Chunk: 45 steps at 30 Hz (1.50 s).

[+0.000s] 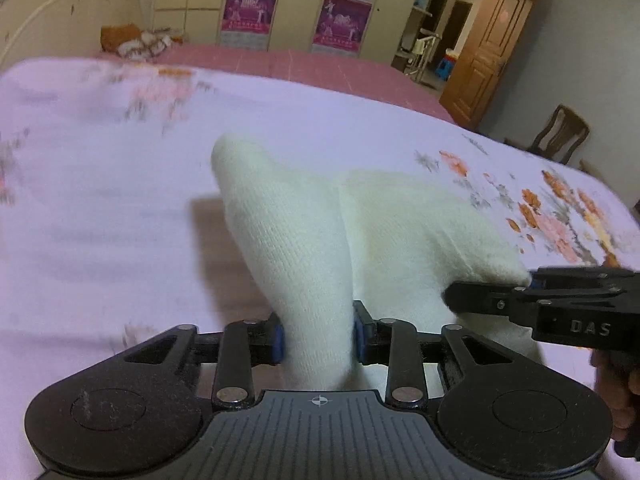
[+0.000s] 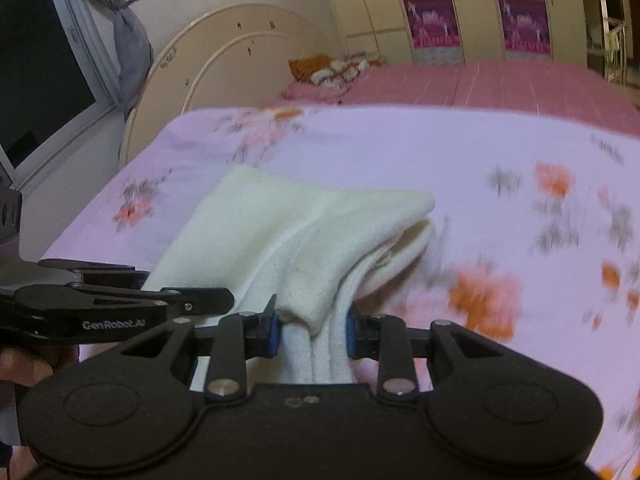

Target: Fold small clothes

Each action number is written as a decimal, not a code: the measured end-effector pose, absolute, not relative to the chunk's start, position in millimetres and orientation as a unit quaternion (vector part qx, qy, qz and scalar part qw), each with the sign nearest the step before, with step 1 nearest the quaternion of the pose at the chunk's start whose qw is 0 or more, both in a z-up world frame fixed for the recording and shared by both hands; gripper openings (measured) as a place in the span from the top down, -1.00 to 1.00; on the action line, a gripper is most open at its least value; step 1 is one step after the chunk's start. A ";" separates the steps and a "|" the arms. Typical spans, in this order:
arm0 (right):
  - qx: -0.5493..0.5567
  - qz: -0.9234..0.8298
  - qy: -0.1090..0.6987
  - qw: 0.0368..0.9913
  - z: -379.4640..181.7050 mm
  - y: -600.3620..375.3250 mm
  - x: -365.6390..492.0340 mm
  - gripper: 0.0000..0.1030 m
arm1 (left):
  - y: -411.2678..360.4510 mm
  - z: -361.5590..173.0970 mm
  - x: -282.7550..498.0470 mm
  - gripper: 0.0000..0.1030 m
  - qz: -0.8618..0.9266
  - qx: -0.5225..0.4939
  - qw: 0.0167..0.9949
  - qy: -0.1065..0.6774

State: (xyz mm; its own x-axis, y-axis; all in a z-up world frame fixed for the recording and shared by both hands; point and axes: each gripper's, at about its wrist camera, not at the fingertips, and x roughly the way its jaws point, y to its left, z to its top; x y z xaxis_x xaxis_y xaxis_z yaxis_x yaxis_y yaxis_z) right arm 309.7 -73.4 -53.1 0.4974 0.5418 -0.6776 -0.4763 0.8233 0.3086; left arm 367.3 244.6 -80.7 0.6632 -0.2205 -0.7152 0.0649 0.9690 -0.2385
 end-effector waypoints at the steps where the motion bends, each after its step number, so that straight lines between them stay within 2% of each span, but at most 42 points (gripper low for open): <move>1: 0.044 0.291 0.411 0.863 -56.8 -78.0 305.3 0.44 | 247.7 -84.5 363.4 0.02 -0.074 -0.108 0.909 0.396; 2: 0.051 0.284 0.420 0.860 -63.7 -83.9 307.0 0.43 | 251.3 -89.4 360.4 -0.15 -0.064 -0.119 0.910 0.393; 3: 0.058 0.277 0.429 0.858 -70.7 -84.8 309.8 0.38 | 253.7 -93.3 357.5 -0.43 -0.050 -0.124 0.911 0.391; 4: 0.066 0.274 0.432 0.857 -75.1 -89.3 312.0 0.33 | 254.8 -96.6 353.6 -0.52 -0.040 -0.127 0.913 0.386; 6: 0.087 0.254 0.435 0.859 -76.3 -100.7 314.3 -0.01 | 264.5 -95.7 338.2 -0.51 -0.019 -0.146 0.915 0.375; 7: 0.089 0.246 0.431 0.863 -72.1 -104.5 311.8 -0.02 | 267.3 -89.9 327.4 -0.47 0.000 -0.143 0.921 0.362; 8: 0.089 0.242 0.420 0.870 -64.3 -108.2 307.0 0.03 | 266.5 -79.5 314.8 -0.40 0.020 -0.127 0.933 0.337; 9: 0.082 0.245 0.398 0.880 -51.8 -113.3 299.8 0.24 | 267.5 -71.0 306.6 -0.28 0.026 -0.119 0.941 0.317; 10: 0.074 0.251 0.384 0.885 -45.5 -115.1 294.8 0.44 | 266.8 -62.5 301.4 -0.28 0.026 -0.125 0.945 0.299; 12: 0.057 0.270 0.360 0.891 -33.6 -109.9 291.1 0.63 | 257.1 -54.4 303.2 -0.26 0.008 -0.137 0.948 0.286; 16: -0.011 0.281 0.387 0.878 -49.6 -70.3 308.4 0.71 | 217.5 -79.2 336.8 -0.26 -0.008 -0.071 0.927 0.369; 18: -0.036 0.264 0.393 0.880 -63.0 -63.6 312.8 0.71 | 211.7 -97.2 344.1 -0.27 0.008 -0.057 0.919 0.391; 21: -0.021 0.264 0.397 0.879 -55.1 -70.1 313.1 0.70 | 214.5 -91.9 337.7 -0.27 0.019 -0.082 0.923 0.374; 24: -0.016 0.260 0.378 0.888 -41.4 -79.5 301.4 0.50 | 211.6 -84.3 322.2 -0.27 0.023 -0.081 0.930 0.357; 29: -0.023 0.286 0.371 0.883 -36.0 -96.6 256.9 0.59 | 192.8 -87.4 283.9 -0.27 0.020 -0.066 0.934 0.350; 36: -0.083 0.284 0.399 0.868 -66.9 -88.8 216.8 0.61 | 184.1 -108.8 248.3 -0.28 0.030 -0.072 0.926 0.369; 40: -0.082 0.265 0.397 0.875 -75.5 -93.8 218.2 0.53 | 184.7 -110.9 240.1 -0.50 0.042 -0.066 0.927 0.367; 45: -0.047 0.255 0.412 0.873 -77.8 -99.7 221.5 0.53 | 184.5 -115.8 232.2 -0.66 0.058 -0.064 0.928 0.362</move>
